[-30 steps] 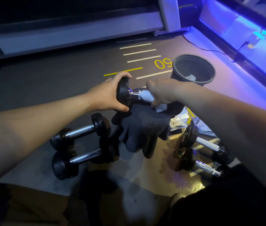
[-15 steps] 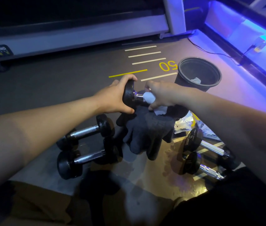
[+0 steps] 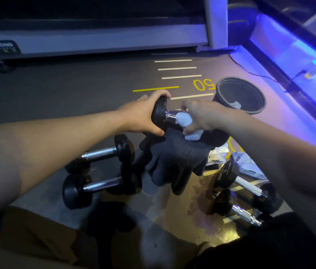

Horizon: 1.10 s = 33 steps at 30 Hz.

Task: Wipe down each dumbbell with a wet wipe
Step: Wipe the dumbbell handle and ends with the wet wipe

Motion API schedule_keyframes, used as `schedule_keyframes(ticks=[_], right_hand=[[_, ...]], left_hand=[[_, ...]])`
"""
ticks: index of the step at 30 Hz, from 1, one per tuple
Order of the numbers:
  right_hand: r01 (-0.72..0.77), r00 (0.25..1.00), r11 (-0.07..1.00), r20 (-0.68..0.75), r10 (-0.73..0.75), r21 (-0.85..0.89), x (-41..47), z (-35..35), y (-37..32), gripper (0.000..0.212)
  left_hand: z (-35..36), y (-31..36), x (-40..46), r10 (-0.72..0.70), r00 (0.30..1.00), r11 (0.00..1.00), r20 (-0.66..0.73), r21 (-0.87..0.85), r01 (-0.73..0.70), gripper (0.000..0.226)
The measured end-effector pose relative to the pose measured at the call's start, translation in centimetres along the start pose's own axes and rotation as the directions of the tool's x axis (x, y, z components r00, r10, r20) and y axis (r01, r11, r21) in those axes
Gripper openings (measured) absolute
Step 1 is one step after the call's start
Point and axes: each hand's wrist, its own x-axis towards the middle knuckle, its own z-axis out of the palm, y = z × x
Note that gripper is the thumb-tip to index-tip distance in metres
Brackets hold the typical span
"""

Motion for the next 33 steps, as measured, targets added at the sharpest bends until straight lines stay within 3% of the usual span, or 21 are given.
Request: schedule_keyframes(ticks=[8,18,25,31,33], right_hand=[[-0.041,0.998,0.990,0.037,0.047,-0.137,-0.6,-0.4,2.0,0.080],[-0.010,0.992,0.996,0.125,0.021,-0.087,-1.9,-1.3,4.5,0.038],[0.003,0.982,0.982,0.188,0.034,-0.190,-0.9,-1.4,3.5,0.039],[-0.070,0.930,0.994,0.355,0.096,-0.084,0.6,-1.8,3.0,0.028],[-0.072,0.933,0.993,0.346,0.101,-0.096,0.7,-1.7,2.9,0.026]], left_hand=[[0.1,-0.4,0.6,-0.018,1.000,0.999,0.010,0.031,0.018,0.102],[0.2,-0.5,0.4,0.025,0.999,0.999,-0.021,-0.034,-0.025,0.098],[0.6,-0.6,0.5,0.002,1.000,0.996,-0.016,-0.092,-0.003,0.099],[0.4,-0.1,0.1,-0.002,1.000,0.997,-0.031,-0.081,0.000,0.094],[0.5,0.0,0.0,-0.003,0.999,0.997,-0.033,-0.081,0.000,0.093]])
